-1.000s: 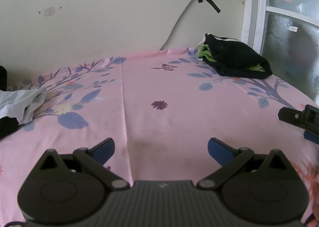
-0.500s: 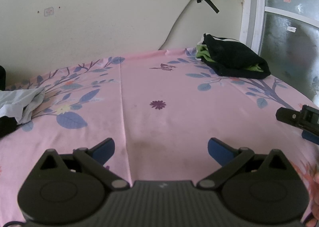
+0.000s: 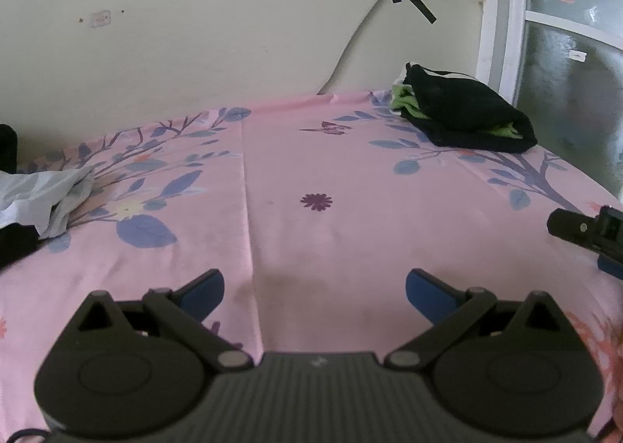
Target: Fold small clothes
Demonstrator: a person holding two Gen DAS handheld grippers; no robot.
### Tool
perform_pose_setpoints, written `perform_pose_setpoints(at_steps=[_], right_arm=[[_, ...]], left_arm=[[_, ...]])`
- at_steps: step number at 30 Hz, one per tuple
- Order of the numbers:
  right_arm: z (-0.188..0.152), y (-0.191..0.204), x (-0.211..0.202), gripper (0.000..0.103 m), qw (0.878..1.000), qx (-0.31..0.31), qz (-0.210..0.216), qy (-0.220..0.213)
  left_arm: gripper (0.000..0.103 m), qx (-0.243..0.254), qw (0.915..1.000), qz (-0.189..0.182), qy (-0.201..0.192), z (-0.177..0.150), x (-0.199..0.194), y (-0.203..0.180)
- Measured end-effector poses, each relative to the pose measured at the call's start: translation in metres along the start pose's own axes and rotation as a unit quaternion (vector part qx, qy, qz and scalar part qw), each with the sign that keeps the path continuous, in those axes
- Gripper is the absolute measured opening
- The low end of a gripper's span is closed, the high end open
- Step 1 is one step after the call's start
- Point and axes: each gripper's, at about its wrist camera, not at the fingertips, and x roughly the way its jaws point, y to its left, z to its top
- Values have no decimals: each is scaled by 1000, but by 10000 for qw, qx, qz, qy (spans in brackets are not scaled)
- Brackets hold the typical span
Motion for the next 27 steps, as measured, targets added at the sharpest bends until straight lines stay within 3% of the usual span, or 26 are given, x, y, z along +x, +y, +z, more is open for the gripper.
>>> perform_pose_setpoints(at_steps=[10, 27], right_arm=[[1, 1, -1, 93, 10000, -3, 3, -13], [0, -1, -1, 93, 10000, -4, 9, -17]], left_arm=[[103, 60, 9999, -10, -99, -1, -3, 0], [103, 51, 9999, 115, 80, 0, 2, 3]])
